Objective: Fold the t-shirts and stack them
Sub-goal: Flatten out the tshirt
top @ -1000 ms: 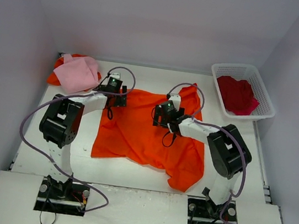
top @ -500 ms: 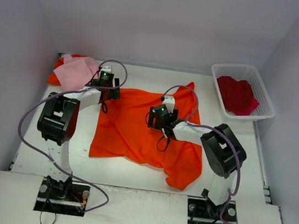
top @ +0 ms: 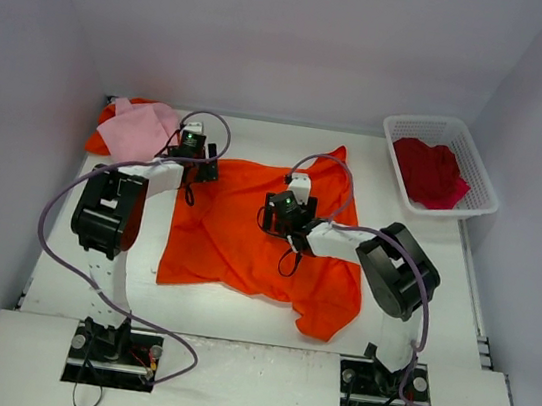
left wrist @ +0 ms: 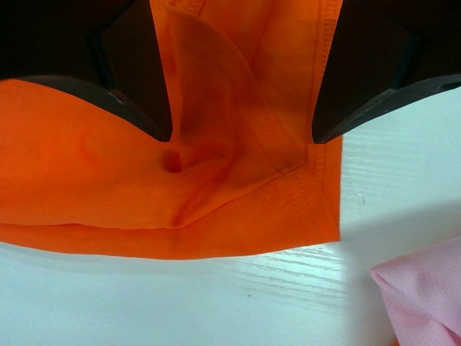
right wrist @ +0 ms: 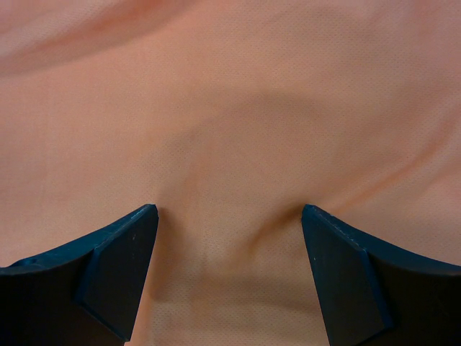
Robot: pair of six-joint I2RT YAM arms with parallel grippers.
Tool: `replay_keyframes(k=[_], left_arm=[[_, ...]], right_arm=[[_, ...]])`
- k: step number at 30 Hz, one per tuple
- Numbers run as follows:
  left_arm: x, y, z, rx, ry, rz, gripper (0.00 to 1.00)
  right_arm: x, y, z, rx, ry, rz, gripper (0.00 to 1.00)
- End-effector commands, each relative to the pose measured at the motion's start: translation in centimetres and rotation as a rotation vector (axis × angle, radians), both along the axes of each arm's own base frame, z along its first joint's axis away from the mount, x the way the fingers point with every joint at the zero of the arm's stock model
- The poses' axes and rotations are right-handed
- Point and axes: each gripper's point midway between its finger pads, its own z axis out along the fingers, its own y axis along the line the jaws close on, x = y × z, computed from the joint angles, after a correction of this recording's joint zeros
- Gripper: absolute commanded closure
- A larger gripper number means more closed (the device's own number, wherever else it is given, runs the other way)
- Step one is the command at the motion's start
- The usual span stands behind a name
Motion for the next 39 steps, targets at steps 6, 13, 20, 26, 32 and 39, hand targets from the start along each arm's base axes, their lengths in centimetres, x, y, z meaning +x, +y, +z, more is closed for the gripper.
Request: replay_keyframes(k=[6,13,20,26,32,39], left_arm=[[1.1,-1.2,7.1,-0.11,-0.166,-0.007,0.27],[0.9,-0.6,8.5,-0.081,-0.176,0.0,0.27],[1.1,1.1,6.9,-0.048,-0.142,0.042,0.27],[1.5,2.6,4.8,-0.077,-0.124,0.072,0.27],[1.9,2.8,4.1,-0.124,-0.119,0.075,0.27],[2.2,2.2,3.9,-0.169,-0.123,0.069,0.28]], right_arm=[[-3.7,0.0,-5.6,-0.033,0.188,0.026,0.23],[-4.1,0.1,-6.3,-0.044,0.198,0.028,0.23],[-4.4,-0.5,-6.5,-0.052,0.202,0.009,0.24],[-4.6,-1.5,-6.2,-0.072,0.193,-0.027,0.24],[-4.6,-1.9,-5.6,-0.077,0.181,-0.04,0.24],[-4.8,-1.9,-5.5,-0.062,0.184,-0.046,0.25]])
